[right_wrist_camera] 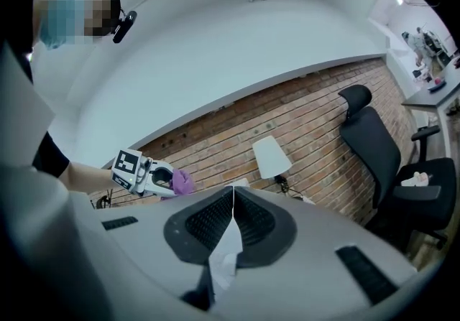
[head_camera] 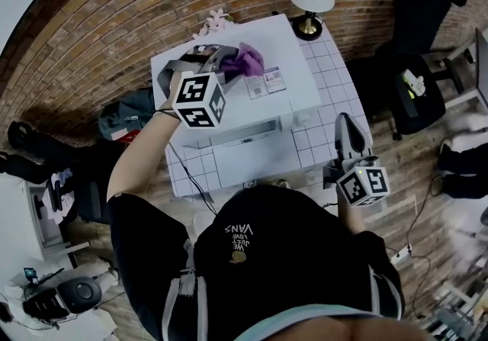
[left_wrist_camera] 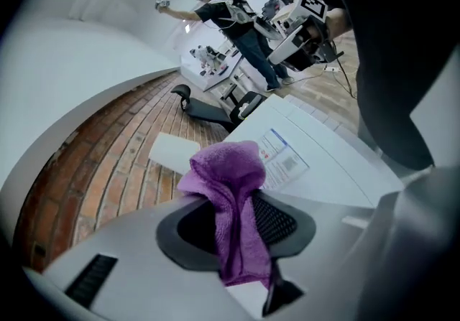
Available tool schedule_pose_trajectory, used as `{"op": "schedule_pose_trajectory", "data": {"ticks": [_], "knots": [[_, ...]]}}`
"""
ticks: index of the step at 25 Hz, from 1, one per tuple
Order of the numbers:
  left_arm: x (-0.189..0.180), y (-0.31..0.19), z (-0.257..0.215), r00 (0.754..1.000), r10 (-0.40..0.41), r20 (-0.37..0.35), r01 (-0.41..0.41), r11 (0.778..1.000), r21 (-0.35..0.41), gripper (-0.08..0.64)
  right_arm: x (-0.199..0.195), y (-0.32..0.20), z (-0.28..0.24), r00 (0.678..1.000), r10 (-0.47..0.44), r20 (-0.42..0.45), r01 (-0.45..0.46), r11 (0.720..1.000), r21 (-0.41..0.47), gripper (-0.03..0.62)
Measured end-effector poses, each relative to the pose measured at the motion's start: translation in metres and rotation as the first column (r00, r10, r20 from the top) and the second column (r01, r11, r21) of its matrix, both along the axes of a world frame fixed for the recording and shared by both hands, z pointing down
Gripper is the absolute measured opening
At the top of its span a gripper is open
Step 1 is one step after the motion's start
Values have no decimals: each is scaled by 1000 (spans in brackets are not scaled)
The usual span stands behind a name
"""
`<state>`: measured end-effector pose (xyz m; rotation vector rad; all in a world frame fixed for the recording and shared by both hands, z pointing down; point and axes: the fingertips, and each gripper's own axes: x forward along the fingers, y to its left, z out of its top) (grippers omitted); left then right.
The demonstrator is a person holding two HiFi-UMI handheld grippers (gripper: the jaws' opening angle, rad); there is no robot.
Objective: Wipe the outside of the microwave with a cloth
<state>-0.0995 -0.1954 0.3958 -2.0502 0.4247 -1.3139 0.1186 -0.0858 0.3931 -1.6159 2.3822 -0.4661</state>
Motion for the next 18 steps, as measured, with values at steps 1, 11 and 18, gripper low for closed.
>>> {"op": "schedule_pose_trajectory", "data": {"ticks": [1,11,18], "knots": [[-20,5,-1,999,-36,-4,36,999,-2,140,-10,-3,0,1000,-24,0,24,1000,1,3],[-188,97,8,952,-307,8,308,951,-28,140,-75,-14,1,986,-165,-31,165,986,9,3],[-231,144,18,931,-364,-15,363,930,-55,140,-84,-9,1,987,-154,-40,154,988,4,3]]}}
